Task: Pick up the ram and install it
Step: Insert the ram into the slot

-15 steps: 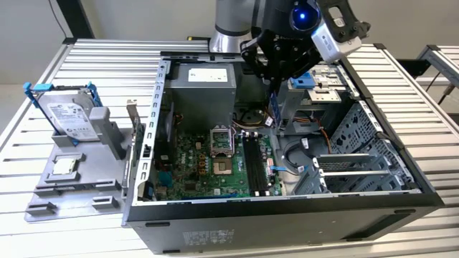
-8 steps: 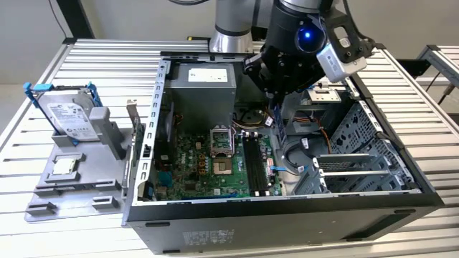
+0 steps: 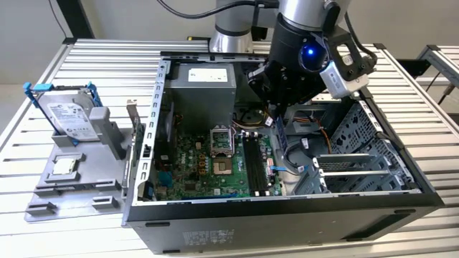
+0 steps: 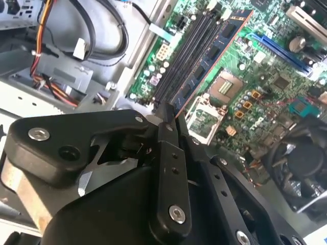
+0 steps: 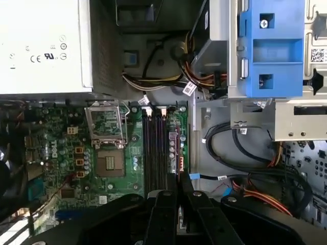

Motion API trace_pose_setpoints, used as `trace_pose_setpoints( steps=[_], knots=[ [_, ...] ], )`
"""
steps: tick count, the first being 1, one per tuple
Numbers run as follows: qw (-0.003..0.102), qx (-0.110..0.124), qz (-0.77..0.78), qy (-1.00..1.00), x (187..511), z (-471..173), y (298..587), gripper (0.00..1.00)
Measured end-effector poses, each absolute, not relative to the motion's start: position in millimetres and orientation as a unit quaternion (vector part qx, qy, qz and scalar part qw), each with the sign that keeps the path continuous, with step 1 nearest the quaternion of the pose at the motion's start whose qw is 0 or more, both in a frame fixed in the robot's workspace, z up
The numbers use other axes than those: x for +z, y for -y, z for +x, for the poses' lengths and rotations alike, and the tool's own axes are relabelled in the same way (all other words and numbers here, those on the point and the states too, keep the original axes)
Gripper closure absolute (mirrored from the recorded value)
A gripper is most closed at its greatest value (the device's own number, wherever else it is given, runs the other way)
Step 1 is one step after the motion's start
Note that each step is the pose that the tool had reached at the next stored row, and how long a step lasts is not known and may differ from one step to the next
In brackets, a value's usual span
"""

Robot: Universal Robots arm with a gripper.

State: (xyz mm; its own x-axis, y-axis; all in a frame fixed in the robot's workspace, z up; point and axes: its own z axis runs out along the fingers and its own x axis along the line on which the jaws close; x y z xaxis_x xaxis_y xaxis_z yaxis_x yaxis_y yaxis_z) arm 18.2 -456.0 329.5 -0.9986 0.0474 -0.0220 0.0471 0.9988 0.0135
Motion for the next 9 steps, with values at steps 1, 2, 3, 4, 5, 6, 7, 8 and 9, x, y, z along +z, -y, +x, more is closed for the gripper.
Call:
trace_pose_setpoints(
  steps=[1, 2, 3, 4, 5, 6, 7, 8, 9],
  knots=[
    [0.011, 0.007, 0.024, -1.0, 328, 19, 457, 1.0],
    [0.011, 0.007, 0.024, -1.0, 326, 20, 458, 1.0],
    [0.011, 0.006, 0.024, -1.0, 324, 20, 459, 1.0],
    [0.011, 0.007, 0.024, -1.0, 322, 21, 460, 1.0],
    [0.011, 0.006, 0.024, -1.0, 320, 21, 461, 1.0],
    [0.011, 0.006, 0.024, -1.0, 319, 22, 462, 1.0],
    [0.011, 0.007, 0.024, -1.0, 317, 22, 462, 1.0],
    [0.011, 0.006, 0.024, -1.0, 315, 22, 462, 1.0],
    [0.011, 0.006, 0.024, -1.0, 313, 22, 462, 1.0]
  ],
)
